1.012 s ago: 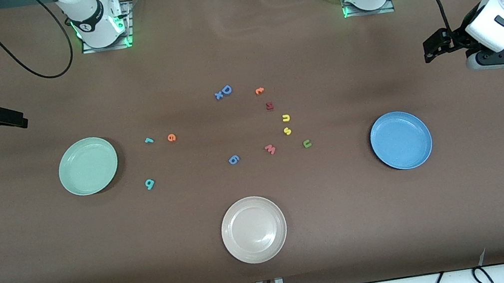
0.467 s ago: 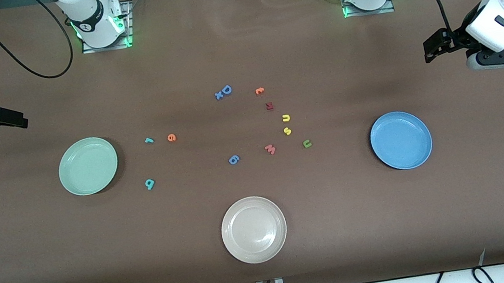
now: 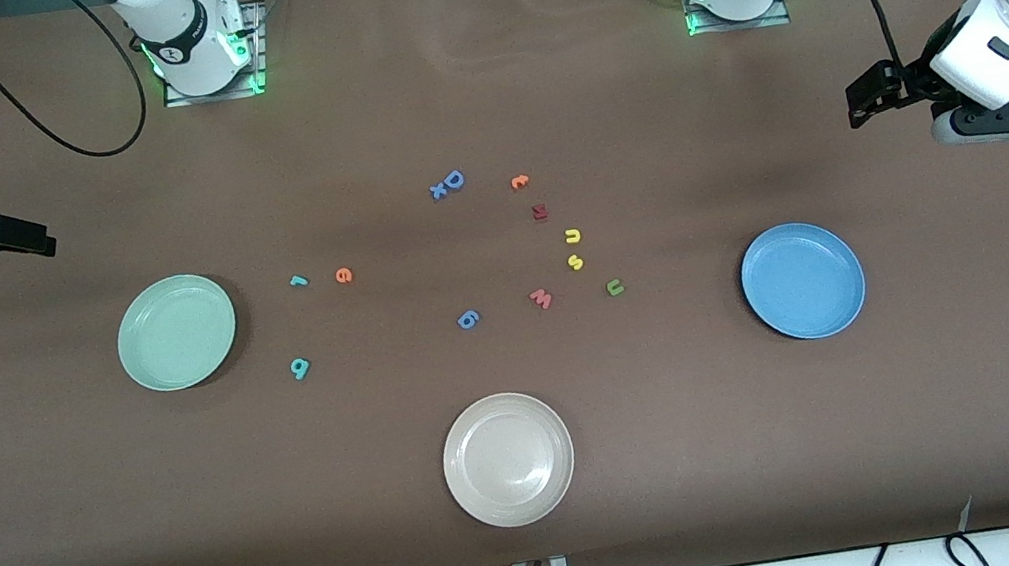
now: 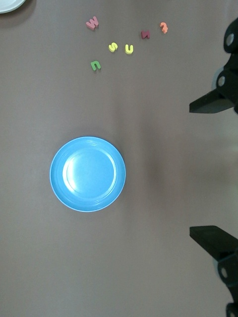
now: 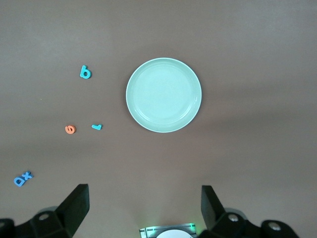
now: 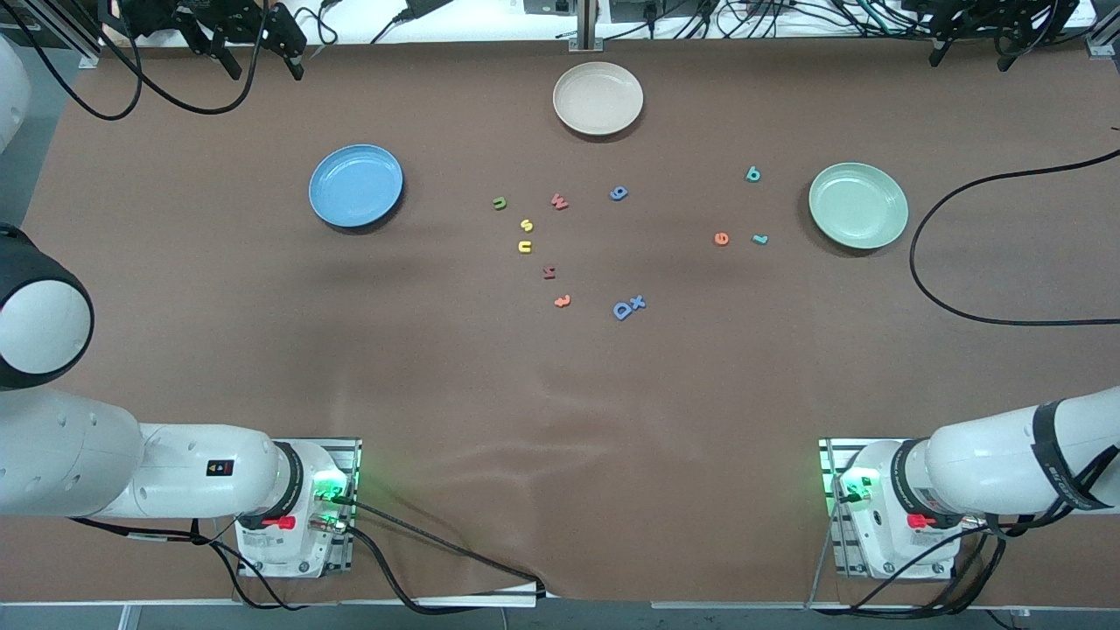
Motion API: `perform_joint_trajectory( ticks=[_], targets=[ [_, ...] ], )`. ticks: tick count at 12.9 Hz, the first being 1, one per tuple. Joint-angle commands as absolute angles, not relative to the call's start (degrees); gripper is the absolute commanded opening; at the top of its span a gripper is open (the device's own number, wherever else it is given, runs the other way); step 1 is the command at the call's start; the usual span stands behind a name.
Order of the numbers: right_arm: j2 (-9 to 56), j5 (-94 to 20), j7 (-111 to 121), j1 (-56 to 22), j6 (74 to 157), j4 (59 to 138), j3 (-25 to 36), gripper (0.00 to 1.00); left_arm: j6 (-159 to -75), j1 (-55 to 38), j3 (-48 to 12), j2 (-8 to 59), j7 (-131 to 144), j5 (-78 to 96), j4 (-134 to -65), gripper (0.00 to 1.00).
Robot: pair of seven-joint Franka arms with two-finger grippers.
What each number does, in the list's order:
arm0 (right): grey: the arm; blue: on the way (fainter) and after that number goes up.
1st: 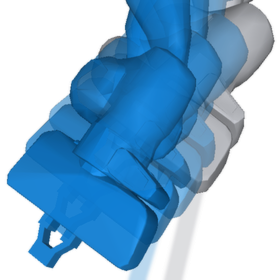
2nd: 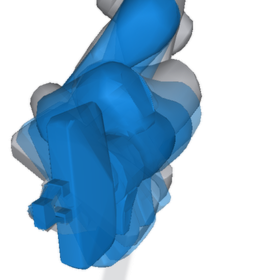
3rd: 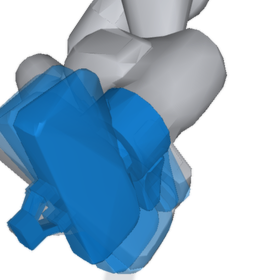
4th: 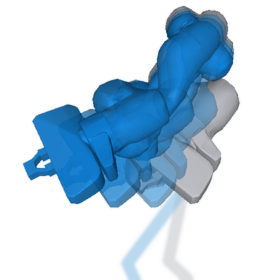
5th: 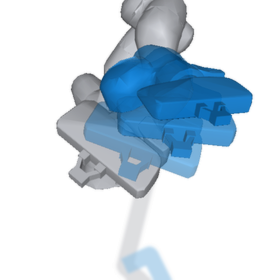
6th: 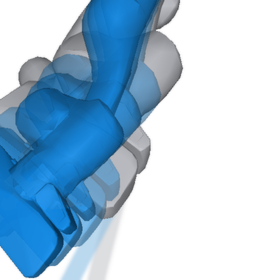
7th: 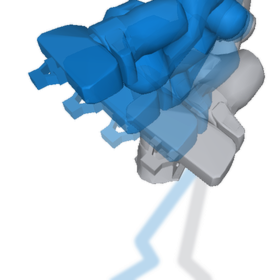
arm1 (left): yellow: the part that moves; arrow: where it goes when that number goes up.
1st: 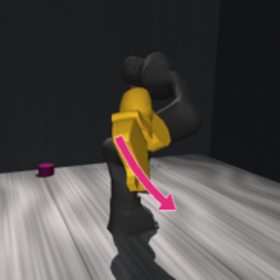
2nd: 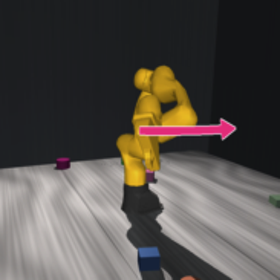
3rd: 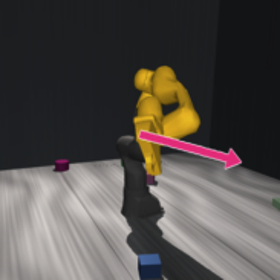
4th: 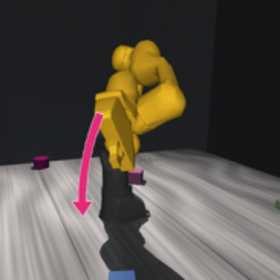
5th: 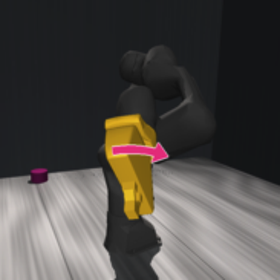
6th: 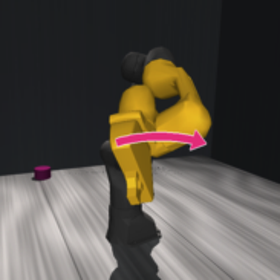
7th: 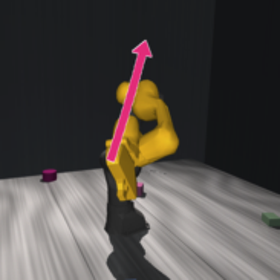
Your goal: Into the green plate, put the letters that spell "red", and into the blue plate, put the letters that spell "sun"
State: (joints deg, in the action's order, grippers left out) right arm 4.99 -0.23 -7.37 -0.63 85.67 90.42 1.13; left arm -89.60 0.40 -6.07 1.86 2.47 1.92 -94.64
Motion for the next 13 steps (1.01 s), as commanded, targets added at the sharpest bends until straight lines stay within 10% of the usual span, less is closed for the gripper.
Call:
perform_joint_trajectory(
  ticks=[1, 13],
  targets=[
    [5.1, -1.49, -6.59, -0.62, 84.73, 89.74, 1.41, 1.0, -88.86, 0.79, -6.06, 1.85, 2.11, 3.25, -94.22, 1.0],
    [5.1, -1.49, -6.59, -0.62, 84.73, 89.74, 1.41, 1.0, -88.86, 2.11, -5.89, 3.16, 2.37, 3.34, -93.78, 1.0]
  ],
)
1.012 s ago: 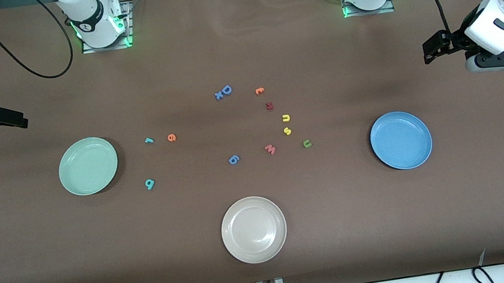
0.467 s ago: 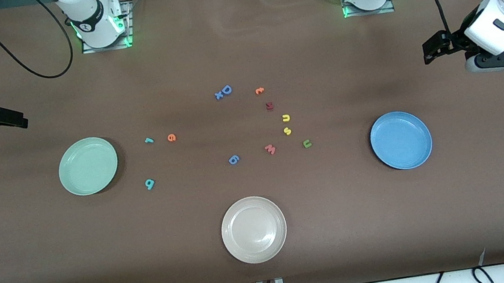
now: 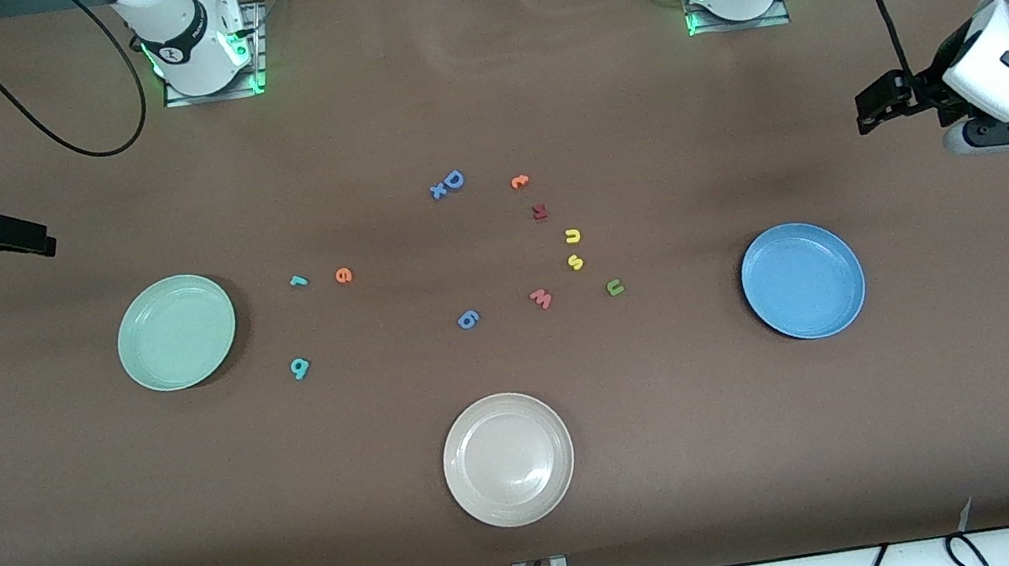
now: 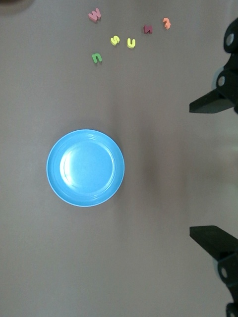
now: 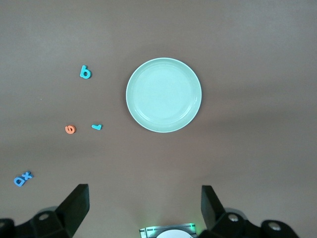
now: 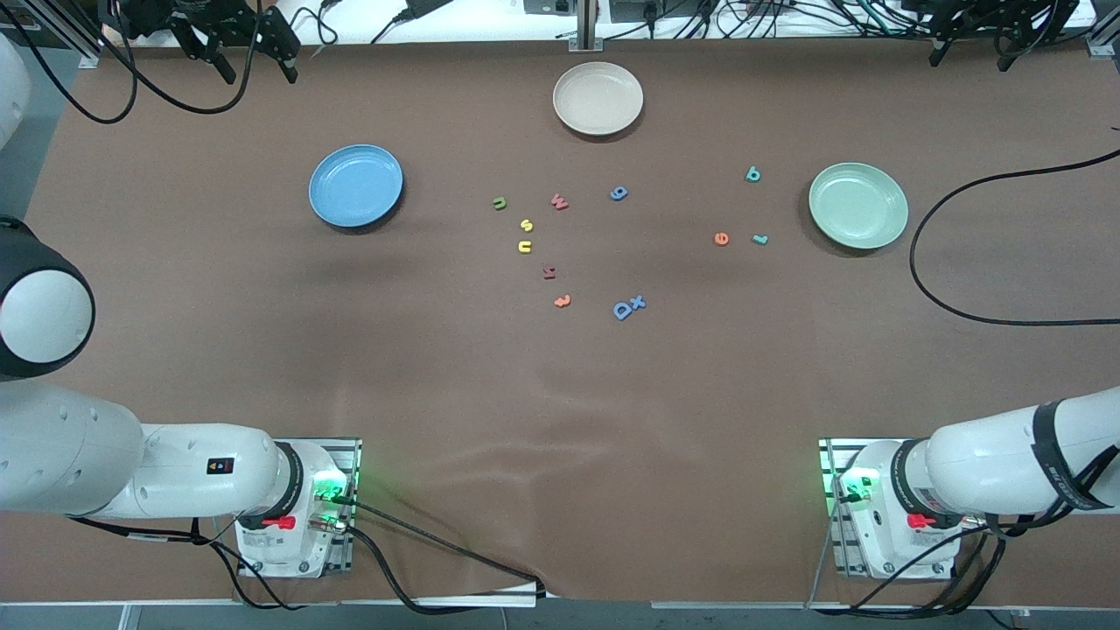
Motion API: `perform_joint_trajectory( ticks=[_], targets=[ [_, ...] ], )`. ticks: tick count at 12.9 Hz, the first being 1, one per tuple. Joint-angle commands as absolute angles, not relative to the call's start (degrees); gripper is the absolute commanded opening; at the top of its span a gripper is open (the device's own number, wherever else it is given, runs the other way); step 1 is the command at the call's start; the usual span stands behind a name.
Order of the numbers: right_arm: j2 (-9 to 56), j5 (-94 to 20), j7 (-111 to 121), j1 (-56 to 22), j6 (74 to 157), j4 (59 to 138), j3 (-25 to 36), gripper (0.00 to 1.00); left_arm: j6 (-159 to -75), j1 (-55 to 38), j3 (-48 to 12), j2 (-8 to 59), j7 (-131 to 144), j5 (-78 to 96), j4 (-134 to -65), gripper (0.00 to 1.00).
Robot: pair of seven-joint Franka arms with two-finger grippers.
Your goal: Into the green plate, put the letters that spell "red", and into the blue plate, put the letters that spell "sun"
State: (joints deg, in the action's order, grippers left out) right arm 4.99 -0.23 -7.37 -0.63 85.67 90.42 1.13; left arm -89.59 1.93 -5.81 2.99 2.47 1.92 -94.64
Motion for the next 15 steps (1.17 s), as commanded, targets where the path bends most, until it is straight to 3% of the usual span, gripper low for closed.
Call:
perform_joint_trajectory(
  ticks=[1, 15],
  targets=[
    [5.1, -1.49, -6.59, -0.62, 84.73, 89.74, 1.41, 1.0, -88.86, 2.11, -5.89, 3.43, 2.37, 3.34, -93.61, 1.0],
    [5.1, -1.49, -6.59, -0.62, 84.73, 89.74, 1.49, 1.0, -88.24, 1.58, -6.33, 3.34, 2.46, 3.25, -94.22, 1.0]
  ],
)
